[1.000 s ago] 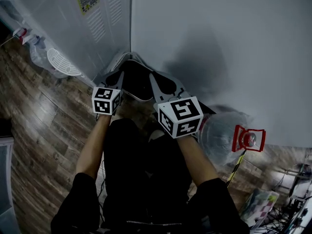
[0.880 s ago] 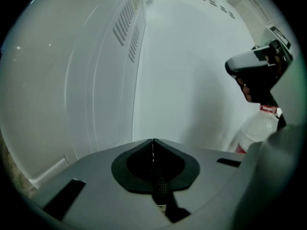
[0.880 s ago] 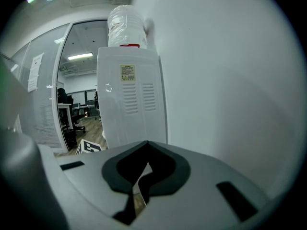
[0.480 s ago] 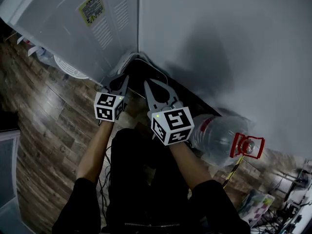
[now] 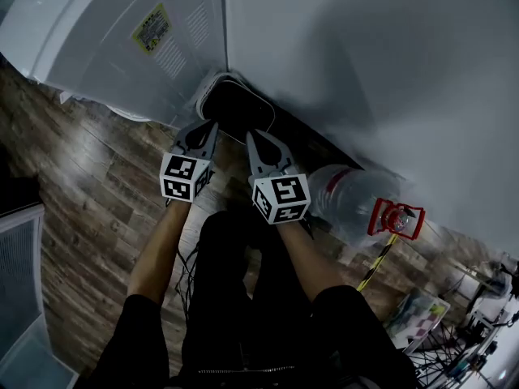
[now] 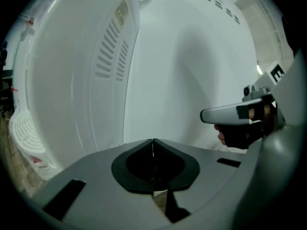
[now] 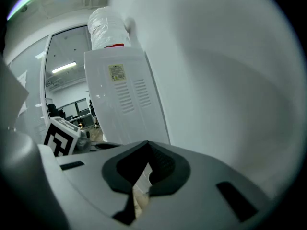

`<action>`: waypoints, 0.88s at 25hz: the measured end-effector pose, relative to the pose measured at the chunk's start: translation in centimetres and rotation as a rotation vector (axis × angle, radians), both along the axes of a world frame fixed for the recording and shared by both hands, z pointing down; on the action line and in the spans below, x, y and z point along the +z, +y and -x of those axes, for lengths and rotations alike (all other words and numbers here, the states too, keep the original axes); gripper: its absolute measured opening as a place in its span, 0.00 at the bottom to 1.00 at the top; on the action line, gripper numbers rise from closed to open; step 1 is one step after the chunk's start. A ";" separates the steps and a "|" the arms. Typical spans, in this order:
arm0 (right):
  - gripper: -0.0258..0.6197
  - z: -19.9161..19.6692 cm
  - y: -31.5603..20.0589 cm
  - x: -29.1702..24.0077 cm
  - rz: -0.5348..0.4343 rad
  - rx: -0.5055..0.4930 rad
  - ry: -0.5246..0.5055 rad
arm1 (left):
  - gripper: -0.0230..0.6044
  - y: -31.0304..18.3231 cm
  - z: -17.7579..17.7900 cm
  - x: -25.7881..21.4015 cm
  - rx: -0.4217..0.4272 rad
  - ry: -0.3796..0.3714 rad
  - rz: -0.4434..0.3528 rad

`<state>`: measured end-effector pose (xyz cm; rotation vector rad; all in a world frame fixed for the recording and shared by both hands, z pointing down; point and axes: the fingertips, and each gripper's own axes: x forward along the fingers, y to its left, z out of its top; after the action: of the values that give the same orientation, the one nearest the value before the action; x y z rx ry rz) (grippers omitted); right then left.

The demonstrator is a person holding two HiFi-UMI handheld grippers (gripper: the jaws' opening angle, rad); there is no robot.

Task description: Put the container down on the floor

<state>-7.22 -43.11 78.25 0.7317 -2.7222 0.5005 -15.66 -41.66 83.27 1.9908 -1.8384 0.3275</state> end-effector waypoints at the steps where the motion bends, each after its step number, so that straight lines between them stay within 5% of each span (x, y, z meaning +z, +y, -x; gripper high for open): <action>1: 0.06 -0.5 0.2 -0.7 -0.008 0.003 0.012 | 0.06 0.4 -0.3 -1.1 0.008 -0.002 0.008; 22: 0.06 -6.4 5.8 -33.8 -0.011 0.102 0.077 | 0.06 5.8 -5.5 -32.4 0.061 0.049 0.033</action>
<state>-0.79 -37.29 44.44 0.8774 -2.6286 0.4697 -10.20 -35.89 50.89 2.0172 -1.7346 0.3218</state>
